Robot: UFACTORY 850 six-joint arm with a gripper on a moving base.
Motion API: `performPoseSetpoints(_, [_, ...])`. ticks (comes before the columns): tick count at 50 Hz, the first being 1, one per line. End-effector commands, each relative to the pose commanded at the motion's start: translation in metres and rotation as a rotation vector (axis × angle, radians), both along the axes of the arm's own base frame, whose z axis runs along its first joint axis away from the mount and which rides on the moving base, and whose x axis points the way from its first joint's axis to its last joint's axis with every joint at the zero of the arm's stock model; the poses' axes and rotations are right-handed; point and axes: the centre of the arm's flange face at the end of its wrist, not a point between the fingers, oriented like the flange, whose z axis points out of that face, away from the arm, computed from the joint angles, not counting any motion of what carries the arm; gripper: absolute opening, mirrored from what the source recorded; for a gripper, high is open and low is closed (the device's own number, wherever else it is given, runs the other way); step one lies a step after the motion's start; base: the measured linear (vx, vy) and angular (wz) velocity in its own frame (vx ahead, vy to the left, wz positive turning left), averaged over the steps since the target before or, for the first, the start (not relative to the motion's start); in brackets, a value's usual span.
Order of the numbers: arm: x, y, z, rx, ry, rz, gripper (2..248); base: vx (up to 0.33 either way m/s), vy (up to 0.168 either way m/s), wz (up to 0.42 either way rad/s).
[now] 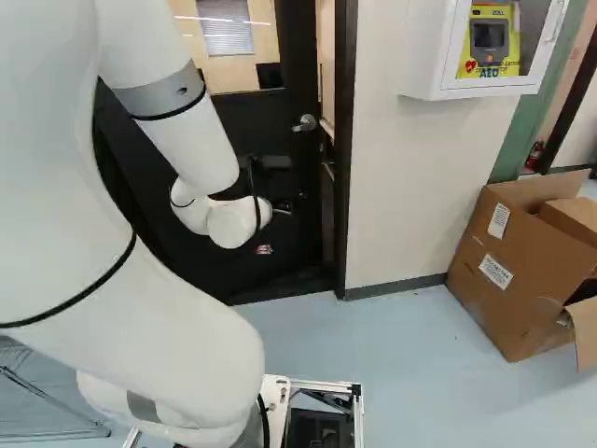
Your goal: Open the door and move inside
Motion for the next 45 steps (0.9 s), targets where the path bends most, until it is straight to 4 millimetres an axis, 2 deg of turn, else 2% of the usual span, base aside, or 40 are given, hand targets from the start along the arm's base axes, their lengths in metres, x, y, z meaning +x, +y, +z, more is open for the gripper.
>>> performPoseSetpoints(16, [0.0,0.0,0.0,0.0,0.0,0.0,247,0.143,0.035,-0.02])
performPoseSetpoints(45, [0.0,0.0,0.0,0.0,0.0,0.0,247,0.155,0.092,-0.026])
